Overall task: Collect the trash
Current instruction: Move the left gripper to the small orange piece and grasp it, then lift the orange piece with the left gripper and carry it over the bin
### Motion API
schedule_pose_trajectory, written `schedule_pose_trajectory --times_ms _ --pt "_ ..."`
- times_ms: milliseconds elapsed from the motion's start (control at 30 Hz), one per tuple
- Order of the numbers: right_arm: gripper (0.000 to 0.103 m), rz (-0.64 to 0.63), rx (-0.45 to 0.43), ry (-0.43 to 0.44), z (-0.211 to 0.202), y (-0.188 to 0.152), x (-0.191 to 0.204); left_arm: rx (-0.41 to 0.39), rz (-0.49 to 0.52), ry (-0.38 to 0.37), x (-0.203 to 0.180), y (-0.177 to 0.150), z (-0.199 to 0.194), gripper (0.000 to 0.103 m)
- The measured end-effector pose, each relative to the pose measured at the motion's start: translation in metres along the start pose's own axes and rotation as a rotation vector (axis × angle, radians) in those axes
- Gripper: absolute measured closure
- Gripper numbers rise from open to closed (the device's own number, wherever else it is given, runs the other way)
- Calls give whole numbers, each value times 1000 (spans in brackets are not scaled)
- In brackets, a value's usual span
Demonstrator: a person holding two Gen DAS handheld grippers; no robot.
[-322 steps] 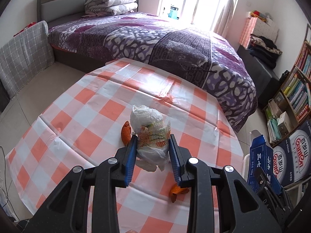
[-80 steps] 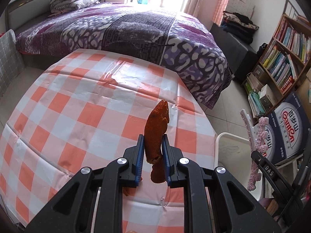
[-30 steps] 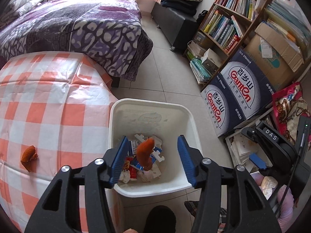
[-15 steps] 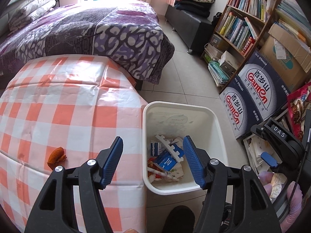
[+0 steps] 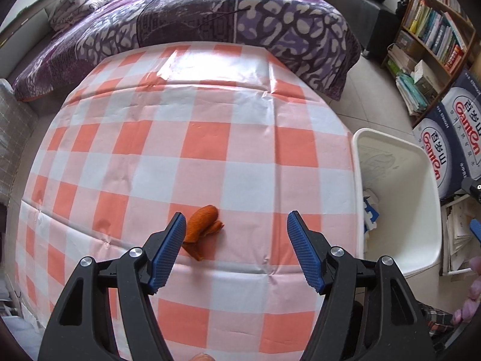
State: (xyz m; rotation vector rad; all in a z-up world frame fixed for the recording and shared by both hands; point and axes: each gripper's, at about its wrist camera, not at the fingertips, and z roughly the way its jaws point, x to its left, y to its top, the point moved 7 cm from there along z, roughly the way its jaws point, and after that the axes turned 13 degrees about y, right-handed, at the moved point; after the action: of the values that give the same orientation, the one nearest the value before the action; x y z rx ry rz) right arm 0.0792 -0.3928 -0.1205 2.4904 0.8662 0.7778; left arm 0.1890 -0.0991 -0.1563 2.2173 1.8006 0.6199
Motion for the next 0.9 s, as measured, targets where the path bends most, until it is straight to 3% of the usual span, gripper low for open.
schedule_pose_trajectory --times_ms 267,500,700,833,900 --pt "13 -133 65 -7 17 -18 38 119 -4 -20 28 -18 40 35" --pt "13 -234 148 -3 35 -39 67 135 -20 -59 33 -25 55 37" --pt "13 -280 162 33 43 -50 85 134 18 -53 29 -28 60 55" --pt "13 -311 176 45 48 -57 95 110 17 -37 36 -26 60 80" --pt "13 -316 192 42 51 -60 98 108 3 -47 41 -26 60 81"
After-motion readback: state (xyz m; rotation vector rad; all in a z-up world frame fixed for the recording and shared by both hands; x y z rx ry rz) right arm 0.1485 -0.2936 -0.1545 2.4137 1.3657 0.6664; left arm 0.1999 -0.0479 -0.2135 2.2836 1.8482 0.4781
